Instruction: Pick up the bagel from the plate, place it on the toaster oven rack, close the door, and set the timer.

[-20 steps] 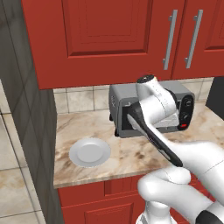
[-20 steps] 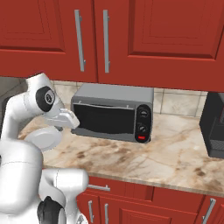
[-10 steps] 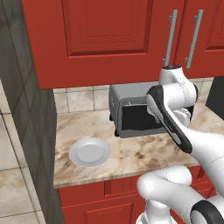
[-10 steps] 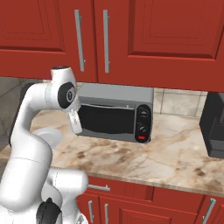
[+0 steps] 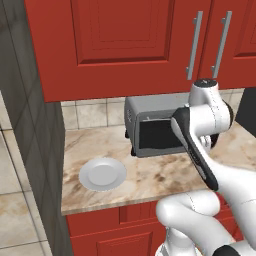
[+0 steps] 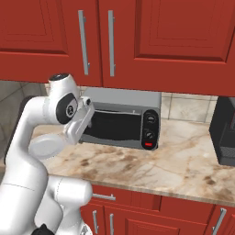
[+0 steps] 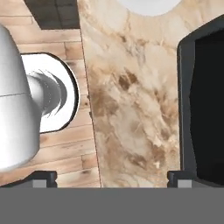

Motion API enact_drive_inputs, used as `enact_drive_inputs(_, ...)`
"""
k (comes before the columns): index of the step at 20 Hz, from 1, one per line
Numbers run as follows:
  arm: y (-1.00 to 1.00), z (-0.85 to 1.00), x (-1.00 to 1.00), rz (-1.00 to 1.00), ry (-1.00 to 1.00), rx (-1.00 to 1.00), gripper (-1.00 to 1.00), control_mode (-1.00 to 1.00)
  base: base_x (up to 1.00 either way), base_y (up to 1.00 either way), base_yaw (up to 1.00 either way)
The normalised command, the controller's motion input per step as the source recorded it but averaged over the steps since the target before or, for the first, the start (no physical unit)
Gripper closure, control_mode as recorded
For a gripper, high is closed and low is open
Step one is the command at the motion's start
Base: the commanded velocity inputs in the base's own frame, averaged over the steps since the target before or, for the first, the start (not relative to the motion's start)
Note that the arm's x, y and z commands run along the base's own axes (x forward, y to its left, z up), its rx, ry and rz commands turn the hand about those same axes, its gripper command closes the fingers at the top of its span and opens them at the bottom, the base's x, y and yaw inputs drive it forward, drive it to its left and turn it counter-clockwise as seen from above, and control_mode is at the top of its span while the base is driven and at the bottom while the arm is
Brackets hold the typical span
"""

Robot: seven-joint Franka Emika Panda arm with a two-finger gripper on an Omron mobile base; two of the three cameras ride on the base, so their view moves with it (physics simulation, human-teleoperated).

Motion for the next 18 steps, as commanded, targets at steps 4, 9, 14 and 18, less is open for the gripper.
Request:
enact_drive_inputs(4,-0.13,0.00,0.00,-0.68,-0.23,-0.04,-1.00,-1.00,0.00,0.00,0.00)
enact_drive_inputs(9,-0.38,0.00,0.03,-0.58,-0.22,0.00,-1.00,-1.00,0.00,0.00,0.00)
enact_drive_inputs(14,-0.67,0.00,0.11,-0.44,-0.08,0.07,-1.00,-1.00,0.00,0.00,0.00)
enact_drive_inputs(18,-0.76,0.00,0.16,-0.31,-0.04,0.18,-1.00,-1.00,0.00,0.00,0.00)
